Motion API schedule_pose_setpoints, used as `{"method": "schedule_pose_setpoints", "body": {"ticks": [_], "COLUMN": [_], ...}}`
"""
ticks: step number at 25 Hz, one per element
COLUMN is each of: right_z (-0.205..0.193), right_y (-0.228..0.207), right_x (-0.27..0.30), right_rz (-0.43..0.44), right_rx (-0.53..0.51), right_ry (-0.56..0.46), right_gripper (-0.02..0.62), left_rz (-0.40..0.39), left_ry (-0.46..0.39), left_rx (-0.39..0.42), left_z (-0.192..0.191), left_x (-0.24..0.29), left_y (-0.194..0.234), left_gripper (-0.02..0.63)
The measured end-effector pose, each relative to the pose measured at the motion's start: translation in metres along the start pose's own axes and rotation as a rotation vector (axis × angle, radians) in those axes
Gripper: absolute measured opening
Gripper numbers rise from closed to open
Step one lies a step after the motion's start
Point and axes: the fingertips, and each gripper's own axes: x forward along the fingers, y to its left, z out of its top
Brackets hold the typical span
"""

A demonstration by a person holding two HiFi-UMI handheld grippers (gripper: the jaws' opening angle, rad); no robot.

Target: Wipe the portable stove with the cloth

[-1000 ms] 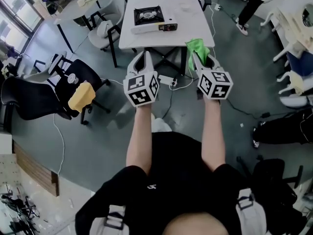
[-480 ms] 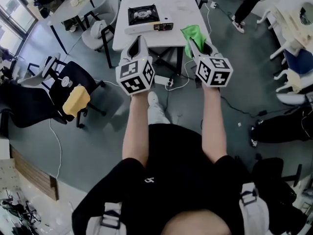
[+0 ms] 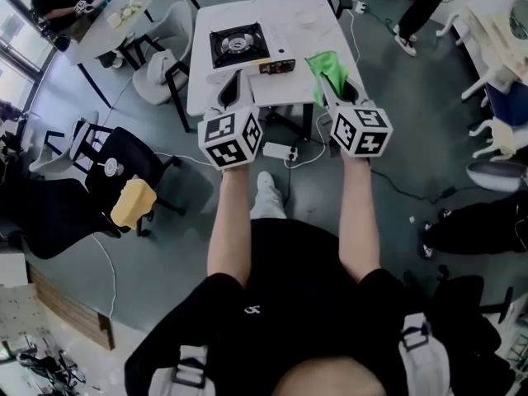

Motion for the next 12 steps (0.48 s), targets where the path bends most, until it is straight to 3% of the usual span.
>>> {"method": "schedule_pose_setpoints", "body": {"ticks": [5,12], "right_z": [-0.027,-0.101], "right_y": [-0.02,-0.035], "right_x": [0.052,0.149], "right_rz": [-0.015,-0.013], "right_rx": [0.075,0.148], "right_ry": [0.057,0.233], "right_gripper": [0.072,0.072], "left_rz": [-0.005,-0.016], "left_ry": [0.103,0.249], "left_rx": [0.006,-0.011], "left_z": [-0.022,-0.079], "left_x": [0.057,0.139], "left_y": [0.024,0.07], "left_gripper": [-0.003,-0.003]}}
